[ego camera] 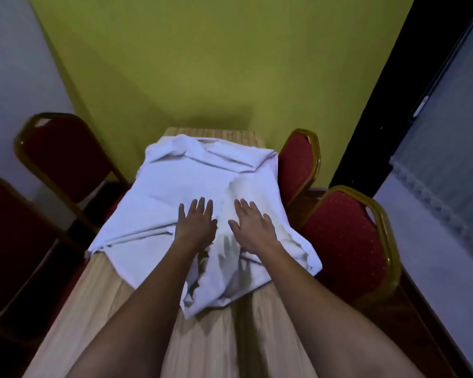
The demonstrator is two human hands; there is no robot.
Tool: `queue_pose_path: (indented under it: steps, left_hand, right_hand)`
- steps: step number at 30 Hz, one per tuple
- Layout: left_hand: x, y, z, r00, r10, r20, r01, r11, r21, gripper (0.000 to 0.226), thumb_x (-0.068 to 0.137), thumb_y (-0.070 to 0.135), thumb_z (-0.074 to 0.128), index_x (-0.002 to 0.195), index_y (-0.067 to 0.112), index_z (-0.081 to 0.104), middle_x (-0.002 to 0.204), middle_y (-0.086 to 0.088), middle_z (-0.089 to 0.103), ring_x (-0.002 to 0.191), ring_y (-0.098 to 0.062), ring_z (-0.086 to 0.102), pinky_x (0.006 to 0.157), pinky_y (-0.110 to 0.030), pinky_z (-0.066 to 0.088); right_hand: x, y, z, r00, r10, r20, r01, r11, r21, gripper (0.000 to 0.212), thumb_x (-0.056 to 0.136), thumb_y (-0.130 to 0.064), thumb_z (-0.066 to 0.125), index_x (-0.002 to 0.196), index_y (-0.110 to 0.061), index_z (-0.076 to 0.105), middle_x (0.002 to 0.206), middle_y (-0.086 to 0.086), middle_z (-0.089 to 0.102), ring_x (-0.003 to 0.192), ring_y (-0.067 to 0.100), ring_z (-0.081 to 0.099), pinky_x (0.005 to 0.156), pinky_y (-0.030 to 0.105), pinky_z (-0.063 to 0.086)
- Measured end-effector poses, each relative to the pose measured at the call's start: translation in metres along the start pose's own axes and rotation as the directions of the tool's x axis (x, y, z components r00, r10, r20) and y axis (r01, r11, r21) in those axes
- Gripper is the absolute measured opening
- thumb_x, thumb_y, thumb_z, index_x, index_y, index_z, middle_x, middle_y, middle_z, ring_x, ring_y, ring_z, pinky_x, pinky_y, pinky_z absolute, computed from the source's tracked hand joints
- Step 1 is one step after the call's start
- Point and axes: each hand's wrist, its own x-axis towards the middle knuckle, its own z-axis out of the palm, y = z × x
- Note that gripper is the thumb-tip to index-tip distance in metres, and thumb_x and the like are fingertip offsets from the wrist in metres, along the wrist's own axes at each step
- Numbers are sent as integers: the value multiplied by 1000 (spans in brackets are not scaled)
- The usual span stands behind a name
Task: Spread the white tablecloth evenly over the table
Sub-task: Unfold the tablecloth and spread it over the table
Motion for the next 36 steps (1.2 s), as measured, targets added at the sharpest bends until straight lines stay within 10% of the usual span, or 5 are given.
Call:
queue_pose_path:
  steps: [4, 10, 26, 32, 36]
  left_hand:
    - [-21, -4, 37, 995, -56, 86, 55, 998, 10, 61, 100, 37, 27, 152, 15, 5, 162, -8, 5, 149, -25, 7, 119, -50, 3]
    - [-41, -18, 69, 987, -99, 129, 112, 988, -104, 56, 97, 30, 41, 149, 34, 19, 154, -8, 29, 116, -34, 52, 94, -38, 43]
    - [-154, -44, 103, 952, -302, 50, 289, 830, -477, 45, 88, 17, 51, 131, 31, 55, 106, -17, 56, 104, -36, 55, 81, -38, 45]
    - [-206, -43, 106, 851, -521, -58, 404, 722, -562, 20, 83, 18, 62, 100, 8, 68, 91, -7, 45, 82, -34, 59, 61, -29, 37]
    - [-240, -35, 114, 681, -726, -94, 507, 561, -654, 31, 87, 29, 65, 98, 0, 67, 92, -2, 41, 78, -26, 54, 65, -30, 37]
  right_hand:
    - [-15, 2, 28, 999, 13, 33, -13, 1000, -15, 60, 101, -36, 33, 153, -17, 12, 162, 1, 14, 148, 20, 13, 114, 47, 22]
    - [-31, 11, 62, 994, 7, 106, -2, 999, -43, 62, 99, -33, 37, 154, -22, 9, 161, 3, 15, 148, 23, 15, 113, 45, 26]
    - [-51, -21, 109, 913, -190, 360, 270, 945, -186, 77, 91, 0, 43, 153, -32, 12, 162, 9, -9, 149, 30, -9, 117, 53, 10]
    - [-56, -20, 105, 911, -296, 286, 376, 880, -288, 71, 93, -7, 40, 153, -33, 11, 133, 12, 49, 118, 37, 45, 97, 47, 37]
    - [-68, -11, 93, 899, -276, 340, 378, 881, -284, 36, 97, -9, 40, 131, -13, 51, 125, 13, 58, 118, 34, 50, 98, 44, 38]
